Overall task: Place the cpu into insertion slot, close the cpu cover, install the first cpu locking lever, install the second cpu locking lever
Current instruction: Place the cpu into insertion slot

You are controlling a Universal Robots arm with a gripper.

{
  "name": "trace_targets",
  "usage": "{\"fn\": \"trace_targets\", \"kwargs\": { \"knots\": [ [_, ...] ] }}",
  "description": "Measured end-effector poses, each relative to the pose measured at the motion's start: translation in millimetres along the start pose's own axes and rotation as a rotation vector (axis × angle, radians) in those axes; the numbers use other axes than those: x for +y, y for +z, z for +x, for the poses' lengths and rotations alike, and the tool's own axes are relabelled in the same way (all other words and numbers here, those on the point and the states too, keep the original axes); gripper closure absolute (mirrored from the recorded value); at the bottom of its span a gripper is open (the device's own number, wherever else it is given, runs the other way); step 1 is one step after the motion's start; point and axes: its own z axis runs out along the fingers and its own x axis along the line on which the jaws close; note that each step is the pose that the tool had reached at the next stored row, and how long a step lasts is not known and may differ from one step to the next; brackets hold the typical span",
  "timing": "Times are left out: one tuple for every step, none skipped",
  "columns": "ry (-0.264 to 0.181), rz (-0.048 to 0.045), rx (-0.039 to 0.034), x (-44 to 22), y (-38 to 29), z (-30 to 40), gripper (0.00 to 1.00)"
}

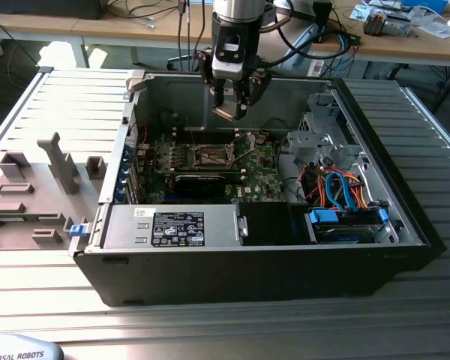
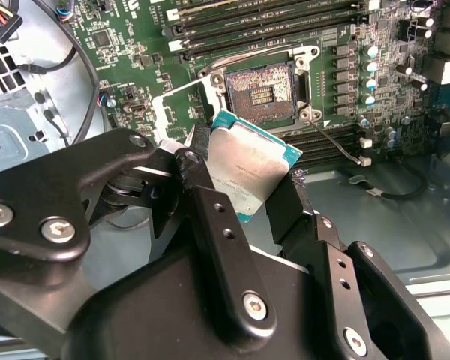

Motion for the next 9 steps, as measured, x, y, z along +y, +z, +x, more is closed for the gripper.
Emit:
{"fn": "trace_targets", "kwargs": {
  "knots": [
    [0.001,0.0,0.0,0.0,0.0,0.0,0.46],
    [0.002,0.0,-0.0001,0.0,0.0,0.0,0.46],
    [0.003,0.0,-0.0001,0.0,0.0,0.0,0.46],
    [0.004,0.0,-0.0001,0.0,0.0,0.0,0.46],
    [0.005,0.0,-0.0001,0.0,0.0,0.0,0.46],
    [0.005,-0.0001,-0.0001,0.0,0.0,0.0,0.46],
    [0.006,0.0,-0.0002,0.0,0.0,0.0,0.46],
    [0.007,0.0,-0.0002,0.0,0.0,0.0,0.46],
    [0.008,0.0001,-0.0002,0.0,0.0,0.0,0.46]
  ]
}}
